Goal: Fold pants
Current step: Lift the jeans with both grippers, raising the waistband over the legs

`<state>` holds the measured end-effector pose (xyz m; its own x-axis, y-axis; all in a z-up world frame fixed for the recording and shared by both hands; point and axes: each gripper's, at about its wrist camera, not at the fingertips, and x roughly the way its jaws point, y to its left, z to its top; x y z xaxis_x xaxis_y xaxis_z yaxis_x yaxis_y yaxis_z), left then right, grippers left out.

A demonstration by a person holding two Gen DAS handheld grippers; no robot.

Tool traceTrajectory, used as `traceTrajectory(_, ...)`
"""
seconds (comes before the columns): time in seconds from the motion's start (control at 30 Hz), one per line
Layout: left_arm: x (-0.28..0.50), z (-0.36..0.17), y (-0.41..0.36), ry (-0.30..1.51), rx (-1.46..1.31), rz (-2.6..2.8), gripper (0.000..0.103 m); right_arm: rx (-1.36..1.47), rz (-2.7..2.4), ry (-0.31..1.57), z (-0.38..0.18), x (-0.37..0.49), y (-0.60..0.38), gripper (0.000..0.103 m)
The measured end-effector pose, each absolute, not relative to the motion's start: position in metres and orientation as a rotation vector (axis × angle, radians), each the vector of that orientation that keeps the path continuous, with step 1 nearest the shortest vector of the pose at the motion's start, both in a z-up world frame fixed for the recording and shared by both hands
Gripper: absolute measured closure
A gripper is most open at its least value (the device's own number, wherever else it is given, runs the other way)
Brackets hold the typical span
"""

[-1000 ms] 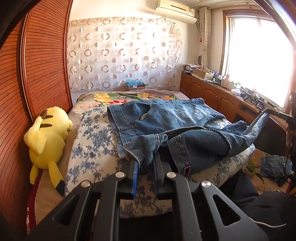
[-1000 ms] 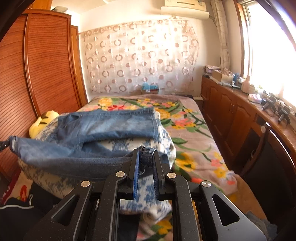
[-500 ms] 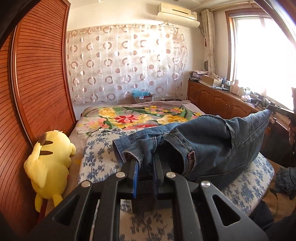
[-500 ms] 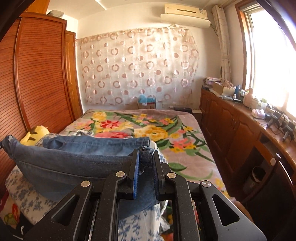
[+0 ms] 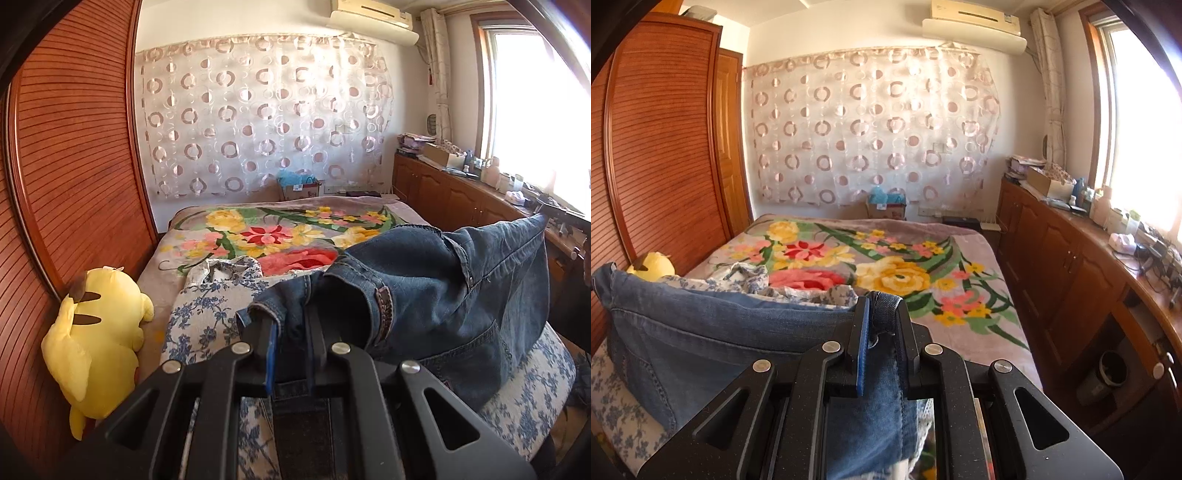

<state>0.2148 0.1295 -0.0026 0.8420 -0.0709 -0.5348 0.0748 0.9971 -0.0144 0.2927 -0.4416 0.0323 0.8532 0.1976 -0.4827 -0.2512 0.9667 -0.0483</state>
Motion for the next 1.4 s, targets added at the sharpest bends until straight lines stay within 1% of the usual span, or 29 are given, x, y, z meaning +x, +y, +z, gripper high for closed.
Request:
traceTrajectory(0.17, 0.256, -0.020, 0.127, 0.615, 0.030, -0.067, 0.095, -0.120, 0.246, 0.547, 0.012, 0.338, -0.433, 0.092)
traceTrajectory(0.33, 0.293, -0.047, 0.128, 0.688, 0.044, -0.056, 0.095, -0.137, 0.251, 0.622, -0.024, 0.384, -0.426, 0.092)
traceTrajectory(0.5, 0.314, -0.073, 0.130, 0.751, 0.043, -0.050, 0.093, -0.160, 0.255, 0.700, -0.057, 0.421, -0.417, 0.092)
traceTrajectory(0.63, 0.323, -0.084, 0.131, 0.775, 0.036, -0.052, 0.093, -0.177, 0.250, 0.742, -0.082, 0.435, -0.413, 0.092)
traceTrajectory(0.8, 0.328, -0.083, 0.132, 0.760, 0.036, -0.065, 0.093, -0.168, 0.246, 0.737, -0.088, 0.444, -0.414, 0.092)
traceTrajectory(0.93, 0.326, -0.070, 0.138, 0.695, 0.010, -0.053, 0.093, -0.149, 0.233, 0.682, -0.079, 0.441, -0.415, 0.092)
traceTrajectory(1.03, 0.334, -0.070, 0.140, 0.692, 0.015, -0.038, 0.093, -0.145, 0.204, 0.653, -0.074, 0.445, -0.412, 0.092)
traceTrajectory(1.23, 0.350, -0.085, 0.141, 0.739, 0.020, -0.030, 0.092, -0.188, 0.190, 0.722, -0.089, 0.466, -0.401, 0.092)
traceTrajectory(1.3, 0.350, -0.087, 0.142, 0.747, 0.011, -0.033, 0.090, -0.185, 0.186, 0.723, -0.090, 0.466, -0.402, 0.090)
traceTrajectory(1.33, 0.350, -0.086, 0.143, 0.749, 0.005, -0.037, 0.089, -0.184, 0.178, 0.722, -0.089, 0.466, -0.403, 0.087)
traceTrajectory(1.37, 0.349, -0.086, 0.144, 0.753, -0.005, -0.043, 0.087, -0.180, 0.177, 0.723, -0.087, 0.465, -0.404, 0.080)
traceTrajectory(1.4, 0.348, -0.085, 0.145, 0.757, -0.012, -0.049, 0.085, -0.177, 0.176, 0.728, -0.087, 0.465, -0.404, 0.075)
